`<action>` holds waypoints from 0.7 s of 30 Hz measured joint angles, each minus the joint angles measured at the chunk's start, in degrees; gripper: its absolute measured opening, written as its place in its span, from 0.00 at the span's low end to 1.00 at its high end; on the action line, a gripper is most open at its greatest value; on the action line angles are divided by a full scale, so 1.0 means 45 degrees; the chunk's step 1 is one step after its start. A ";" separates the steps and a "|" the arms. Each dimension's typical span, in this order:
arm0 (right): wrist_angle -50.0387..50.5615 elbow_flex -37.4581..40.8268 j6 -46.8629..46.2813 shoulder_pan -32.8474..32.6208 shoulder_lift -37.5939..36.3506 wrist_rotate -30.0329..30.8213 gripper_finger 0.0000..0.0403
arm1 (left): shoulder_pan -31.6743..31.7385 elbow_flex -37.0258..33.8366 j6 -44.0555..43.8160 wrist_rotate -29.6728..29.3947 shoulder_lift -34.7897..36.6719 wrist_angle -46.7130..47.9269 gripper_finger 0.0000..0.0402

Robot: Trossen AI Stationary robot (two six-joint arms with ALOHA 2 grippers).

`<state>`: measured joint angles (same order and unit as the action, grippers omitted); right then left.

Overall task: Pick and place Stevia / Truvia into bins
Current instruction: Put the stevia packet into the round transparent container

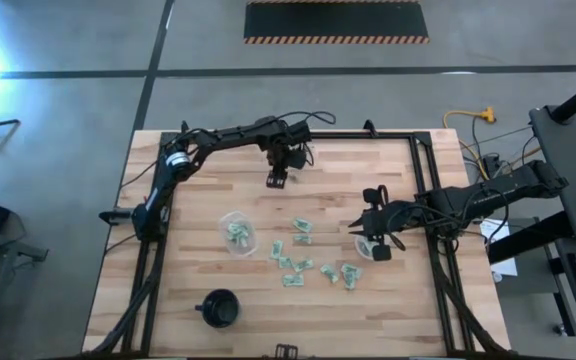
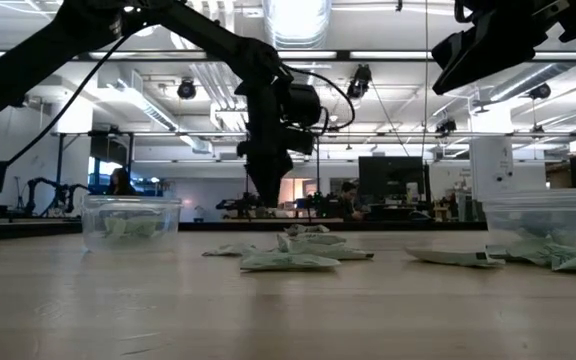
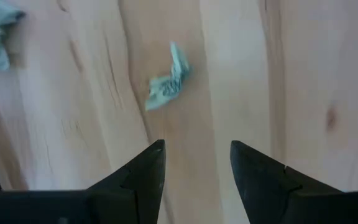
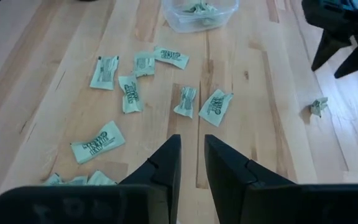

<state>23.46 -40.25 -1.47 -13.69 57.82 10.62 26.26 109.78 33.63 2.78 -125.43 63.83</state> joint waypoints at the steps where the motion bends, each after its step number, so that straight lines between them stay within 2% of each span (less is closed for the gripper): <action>1: -0.0004 0.0000 0.0002 0.0000 0.0000 0.0009 0.15 | 0.0005 0.0082 -0.0379 0.0166 0.0000 -0.0062 0.41; 5: -0.0427 0.0033 0.0012 0.0019 0.0056 0.0401 0.15 | -0.0005 0.0354 -0.1410 0.0422 0.0121 0.0838 0.41; 9: -0.2162 0.0527 0.0515 0.0147 0.0448 0.1513 0.15 | 0.0000 -0.0057 -0.2143 0.1703 0.1216 0.2087 0.41; 15: -0.3607 0.1140 0.0385 0.1226 0.1436 0.1559 0.15 | -0.0426 -0.1943 -0.2506 0.2259 0.4576 0.1270 0.41; 21: -0.5462 0.1137 0.0271 0.2483 0.2837 0.1395 0.15 | -0.0501 -0.5474 -0.2759 0.2213 0.9079 -0.1092 0.41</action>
<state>-1.12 -35.13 -0.25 -2.52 70.59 16.89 24.01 85.15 21.21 12.74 -84.57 58.91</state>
